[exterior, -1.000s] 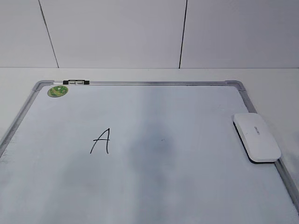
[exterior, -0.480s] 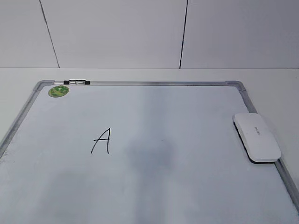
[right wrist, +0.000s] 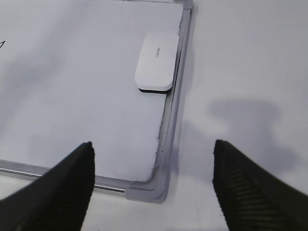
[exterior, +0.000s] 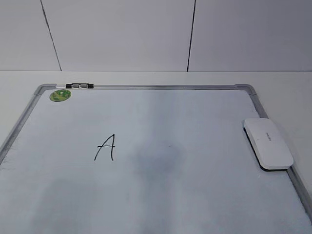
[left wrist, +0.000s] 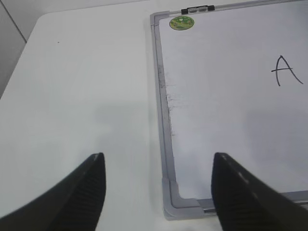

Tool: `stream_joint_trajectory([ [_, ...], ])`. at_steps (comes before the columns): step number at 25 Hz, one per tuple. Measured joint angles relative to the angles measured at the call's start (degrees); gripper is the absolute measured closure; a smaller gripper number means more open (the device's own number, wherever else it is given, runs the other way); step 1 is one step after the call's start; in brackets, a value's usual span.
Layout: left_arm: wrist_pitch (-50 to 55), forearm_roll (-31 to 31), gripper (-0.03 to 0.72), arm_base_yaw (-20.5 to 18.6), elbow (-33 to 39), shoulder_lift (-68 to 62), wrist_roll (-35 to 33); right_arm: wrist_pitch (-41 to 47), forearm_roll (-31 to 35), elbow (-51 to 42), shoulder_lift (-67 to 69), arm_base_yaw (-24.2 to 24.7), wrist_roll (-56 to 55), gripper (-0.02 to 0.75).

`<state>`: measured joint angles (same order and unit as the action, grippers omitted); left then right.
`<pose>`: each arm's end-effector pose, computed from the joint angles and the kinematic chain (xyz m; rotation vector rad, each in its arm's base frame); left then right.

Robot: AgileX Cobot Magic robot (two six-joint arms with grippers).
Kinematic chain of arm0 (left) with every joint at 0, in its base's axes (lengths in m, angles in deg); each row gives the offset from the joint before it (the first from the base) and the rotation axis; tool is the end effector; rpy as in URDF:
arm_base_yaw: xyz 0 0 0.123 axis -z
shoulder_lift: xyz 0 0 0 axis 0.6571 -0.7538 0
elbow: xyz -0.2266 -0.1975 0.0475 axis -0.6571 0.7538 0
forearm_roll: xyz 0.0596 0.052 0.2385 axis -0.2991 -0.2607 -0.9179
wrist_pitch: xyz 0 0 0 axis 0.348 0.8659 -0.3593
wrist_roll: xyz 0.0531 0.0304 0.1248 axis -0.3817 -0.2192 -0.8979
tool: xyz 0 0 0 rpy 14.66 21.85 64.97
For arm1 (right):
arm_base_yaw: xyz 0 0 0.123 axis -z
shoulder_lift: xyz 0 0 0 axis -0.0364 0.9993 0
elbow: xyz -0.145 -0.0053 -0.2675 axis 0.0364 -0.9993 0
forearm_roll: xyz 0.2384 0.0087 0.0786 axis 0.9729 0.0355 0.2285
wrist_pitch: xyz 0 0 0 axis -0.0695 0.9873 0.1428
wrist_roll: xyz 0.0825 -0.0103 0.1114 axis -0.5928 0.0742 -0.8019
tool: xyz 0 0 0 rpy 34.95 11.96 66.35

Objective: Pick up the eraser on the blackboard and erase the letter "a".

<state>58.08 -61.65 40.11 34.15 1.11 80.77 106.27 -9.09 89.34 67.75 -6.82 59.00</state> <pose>0.0153 -0.0068 0.2523 0.0998 2.0891 0.0073 0.0099 0.0001 0.2458 -0.2194 2.0955 0.0467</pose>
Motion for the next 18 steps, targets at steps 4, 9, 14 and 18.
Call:
stream_joint_trajectory([
  [4, 0.0, -0.1, 0.185, 0.0, 0.0, 0.0, 0.0, 0.1, -0.11, 0.0, 0.0, 0.0, 0.0, 0.151],
  [9, 0.0, -0.1, 0.188, 0.0, 0.0, 0.0, 0.0, 0.1, -0.11, 0.0, 0.0, 0.0, 0.0, 0.151],
  [14, 0.0, -0.1, 0.188, 0.0, 0.0, 0.0, 0.0, 0.1, -0.11, 0.0, 0.0, 0.0, 0.0, 0.151],
  [18, 0.0, -0.1, 0.197, 0.0, 0.0, 0.0, -0.05, 0.1, -0.11, -0.04, 0.0, 0.0, 0.0, 0.151],
])
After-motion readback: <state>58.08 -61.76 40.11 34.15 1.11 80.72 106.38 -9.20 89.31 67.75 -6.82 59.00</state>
